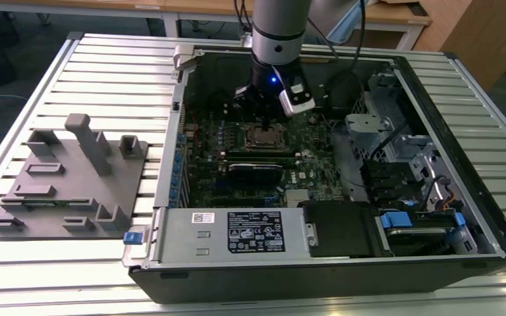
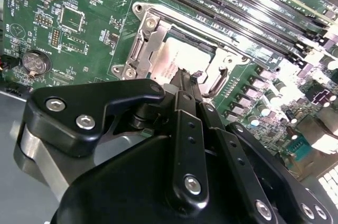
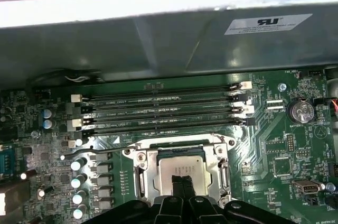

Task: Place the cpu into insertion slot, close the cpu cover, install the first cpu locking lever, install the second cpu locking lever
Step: 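Close the cpu cover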

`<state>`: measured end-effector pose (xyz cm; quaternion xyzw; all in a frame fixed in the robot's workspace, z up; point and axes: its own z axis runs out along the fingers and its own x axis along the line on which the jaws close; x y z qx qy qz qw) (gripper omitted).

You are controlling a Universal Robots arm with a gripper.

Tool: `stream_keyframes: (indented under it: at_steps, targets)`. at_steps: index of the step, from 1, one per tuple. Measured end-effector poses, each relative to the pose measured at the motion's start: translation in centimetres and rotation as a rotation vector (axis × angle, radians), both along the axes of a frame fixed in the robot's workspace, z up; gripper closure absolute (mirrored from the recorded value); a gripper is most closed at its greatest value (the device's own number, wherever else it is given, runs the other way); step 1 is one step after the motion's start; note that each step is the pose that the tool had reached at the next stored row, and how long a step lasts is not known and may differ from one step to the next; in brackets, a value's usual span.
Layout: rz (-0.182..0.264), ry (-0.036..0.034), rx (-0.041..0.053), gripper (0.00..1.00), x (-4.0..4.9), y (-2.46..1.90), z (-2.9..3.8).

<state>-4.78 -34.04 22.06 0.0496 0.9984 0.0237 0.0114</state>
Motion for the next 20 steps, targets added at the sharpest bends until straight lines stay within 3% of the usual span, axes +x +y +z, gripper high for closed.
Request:
stream_keyframes:
  at_steps: [4,20]
  targets:
    - [0.0,-0.005,0.0002,0.9,0.0,0.01,-0.08]
    - [-0.018,-0.0053,0.0,0.9,0.0,0.01,0.09]
